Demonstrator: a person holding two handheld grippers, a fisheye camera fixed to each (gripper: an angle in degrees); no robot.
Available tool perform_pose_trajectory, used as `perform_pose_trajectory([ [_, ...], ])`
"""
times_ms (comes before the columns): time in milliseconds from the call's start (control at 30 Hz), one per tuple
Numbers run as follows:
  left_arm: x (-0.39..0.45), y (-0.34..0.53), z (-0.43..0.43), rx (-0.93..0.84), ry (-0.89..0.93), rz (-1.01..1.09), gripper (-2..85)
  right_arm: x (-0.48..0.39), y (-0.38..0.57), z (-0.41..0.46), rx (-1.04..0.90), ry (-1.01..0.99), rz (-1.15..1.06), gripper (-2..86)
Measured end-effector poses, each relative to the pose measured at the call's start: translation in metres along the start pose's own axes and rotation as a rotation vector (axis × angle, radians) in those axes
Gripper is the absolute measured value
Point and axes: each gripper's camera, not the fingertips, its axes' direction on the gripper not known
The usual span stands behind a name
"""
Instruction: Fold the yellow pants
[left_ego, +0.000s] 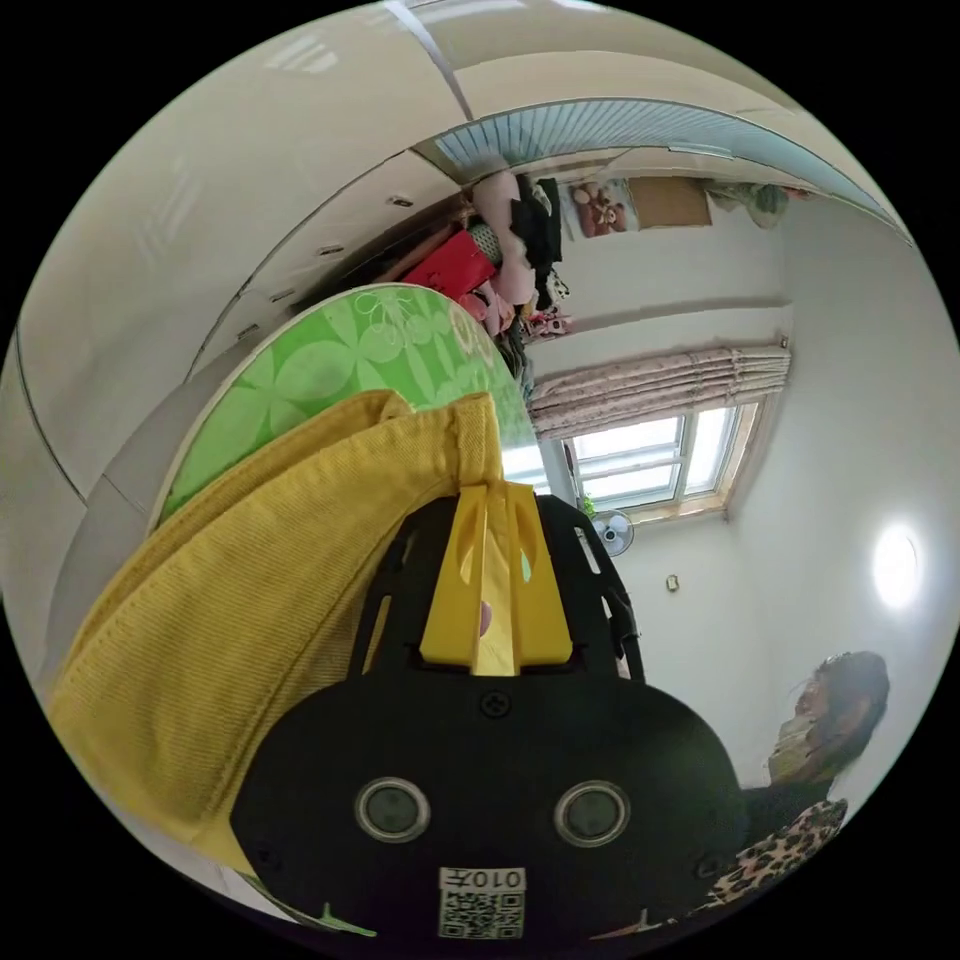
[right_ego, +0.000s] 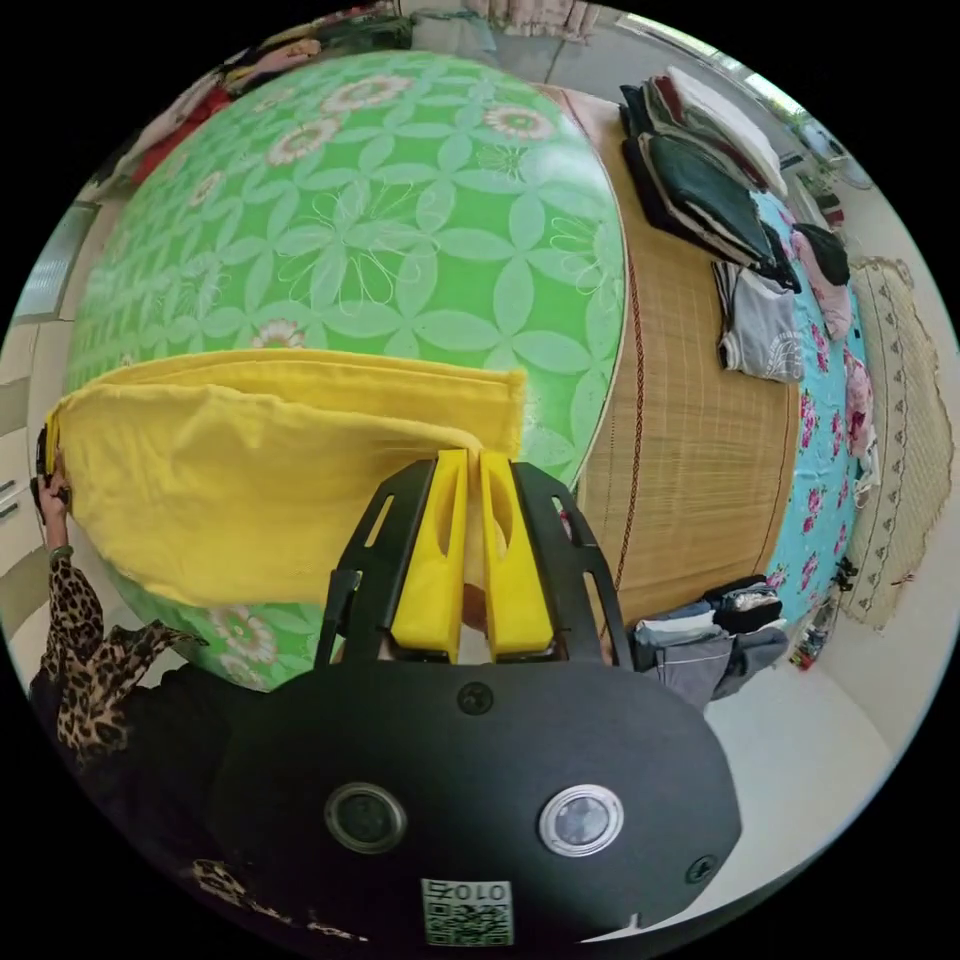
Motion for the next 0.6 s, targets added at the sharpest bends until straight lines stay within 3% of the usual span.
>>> perform_pose_trajectory([
  [67,-0.001,0.000,0.000,-0.005,-0.008,0.022,2.8,-0.001,0.025,-0.058,0.174,-0.104,0.000,1.9],
  [133,-0.011,0.002,0.003,-0.008,0.000,-0.009,2.7,-0.009,0.049,-0.093,0.231,-0.066,-0.007,1.9],
  [333,-0.018,0.004,0.005,-0.005,0.014,0.006,2.5,-0.037,0.095,-0.123,0.206,0.092,0.023,1.8],
  [600,-0.022,0.009,0.002,0.011,-0.012,0.033,2.8,-0.038,-0.050,-0.038,-0.013,0.167,-0.018,1.7],
])
